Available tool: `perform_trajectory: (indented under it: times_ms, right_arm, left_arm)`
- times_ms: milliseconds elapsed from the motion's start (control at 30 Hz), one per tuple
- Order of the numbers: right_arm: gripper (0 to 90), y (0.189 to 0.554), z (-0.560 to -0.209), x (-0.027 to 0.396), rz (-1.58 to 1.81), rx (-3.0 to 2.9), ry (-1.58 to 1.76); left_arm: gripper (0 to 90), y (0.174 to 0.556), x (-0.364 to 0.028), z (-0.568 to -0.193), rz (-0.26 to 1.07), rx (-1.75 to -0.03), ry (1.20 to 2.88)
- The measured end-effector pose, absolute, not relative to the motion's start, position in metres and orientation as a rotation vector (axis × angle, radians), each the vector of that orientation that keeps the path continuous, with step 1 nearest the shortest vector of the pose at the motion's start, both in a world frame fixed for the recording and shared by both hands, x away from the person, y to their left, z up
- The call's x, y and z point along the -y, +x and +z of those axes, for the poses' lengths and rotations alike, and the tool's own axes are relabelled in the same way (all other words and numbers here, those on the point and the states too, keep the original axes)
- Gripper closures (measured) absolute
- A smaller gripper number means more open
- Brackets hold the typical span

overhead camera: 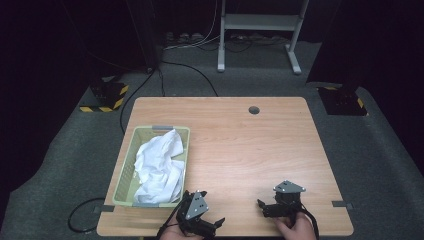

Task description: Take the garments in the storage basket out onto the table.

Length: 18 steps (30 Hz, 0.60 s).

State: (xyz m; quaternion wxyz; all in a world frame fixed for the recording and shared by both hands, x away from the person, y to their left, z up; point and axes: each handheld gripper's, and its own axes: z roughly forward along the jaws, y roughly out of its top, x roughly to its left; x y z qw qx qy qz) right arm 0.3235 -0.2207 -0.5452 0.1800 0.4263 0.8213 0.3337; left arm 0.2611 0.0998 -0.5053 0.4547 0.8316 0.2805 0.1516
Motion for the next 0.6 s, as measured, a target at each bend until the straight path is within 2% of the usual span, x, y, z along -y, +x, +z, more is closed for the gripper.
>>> perform_trajectory:
  times_ms: [600]
  right_arm:
    - [0.0, 0.323, -0.545, 0.221, 0.943, -2.321, 1.204]
  left_arm:
    - [1.6, 0.259, -0.116, -0.490, 0.385, -0.697, 2.010]
